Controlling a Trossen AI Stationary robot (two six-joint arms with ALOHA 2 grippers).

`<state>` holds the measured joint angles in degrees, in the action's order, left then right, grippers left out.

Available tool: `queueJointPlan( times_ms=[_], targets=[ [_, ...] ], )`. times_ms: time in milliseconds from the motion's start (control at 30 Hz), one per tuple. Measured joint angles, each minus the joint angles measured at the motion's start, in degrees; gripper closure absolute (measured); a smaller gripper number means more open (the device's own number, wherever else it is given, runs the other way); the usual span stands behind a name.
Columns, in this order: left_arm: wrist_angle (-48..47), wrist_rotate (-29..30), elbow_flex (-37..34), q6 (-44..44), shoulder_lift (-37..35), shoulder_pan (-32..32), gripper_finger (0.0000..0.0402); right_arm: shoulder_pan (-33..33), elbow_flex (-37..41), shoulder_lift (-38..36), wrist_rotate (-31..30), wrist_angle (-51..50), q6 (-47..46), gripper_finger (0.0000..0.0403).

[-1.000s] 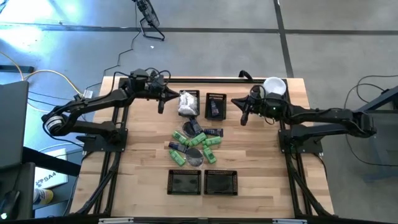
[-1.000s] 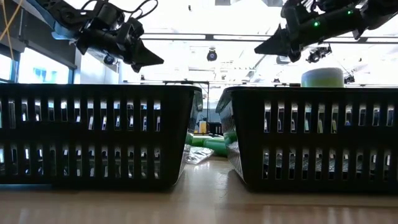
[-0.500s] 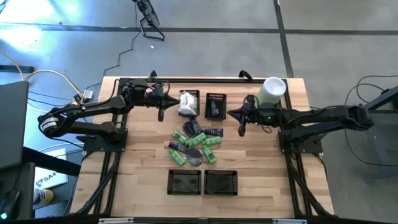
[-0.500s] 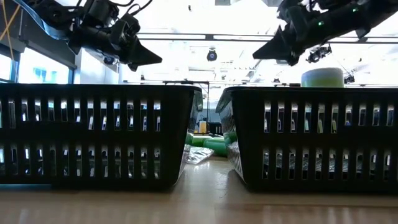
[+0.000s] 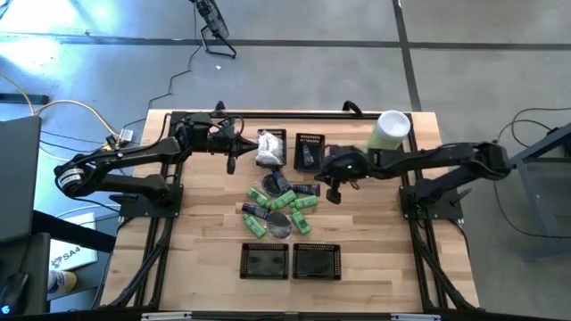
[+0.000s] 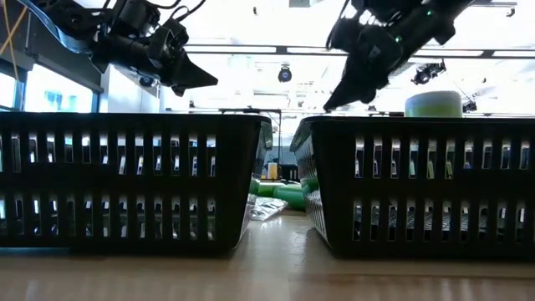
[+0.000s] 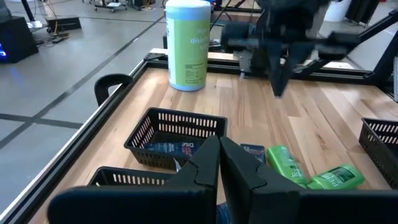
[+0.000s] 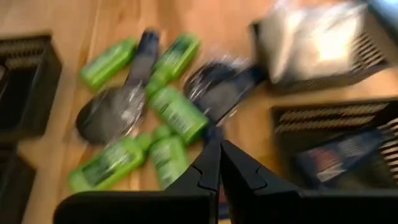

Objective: Pick & Place Travel size toiletries
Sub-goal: Put the green shampoo into the bottom left black bin

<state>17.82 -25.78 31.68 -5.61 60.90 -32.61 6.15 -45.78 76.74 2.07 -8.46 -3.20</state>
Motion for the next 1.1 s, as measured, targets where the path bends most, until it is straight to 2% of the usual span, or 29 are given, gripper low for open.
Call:
queueJointPlan(
  times_ms=[167,367,467,700,800,933,1100],
  targets=[
    [0.00,0.00,0.00,-0.09,0.00,0.01,0.0390,-0.02,-0.78,4.80,5.20,0.06,0.41,0.0400],
    [0.01,-0.02,0.00,-0.09,0.00,0.00,0.0390,-0.32,-0.78,8.99,2.44,0.73,1.52,0.0386],
    [0.00,-0.02,0.00,-0.07,0.00,0.00,0.0390,-0.66,-0.78,10.67,2.71,1.06,1.95,0.0352],
    [0.00,-0.04,0.00,-0.07,0.00,0.01,0.0390,-2.39,-0.78,13.39,5.25,2.43,2.27,0.0221],
    [0.00,-0.07,0.00,-0.07,0.00,0.00,0.0390,-2.58,-0.76,13.75,7.06,2.99,2.23,0.0178],
    [0.00,-0.22,0.00,-0.07,0.02,0.01,0.0390,-2.53,-0.78,13.73,7.31,3.65,2.01,0.0149],
    [0.00,-0.22,0.00,-0.07,0.02,-0.01,0.0390,-2.53,-0.76,13.73,7.23,4.17,1.99,0.0148]
  ],
)
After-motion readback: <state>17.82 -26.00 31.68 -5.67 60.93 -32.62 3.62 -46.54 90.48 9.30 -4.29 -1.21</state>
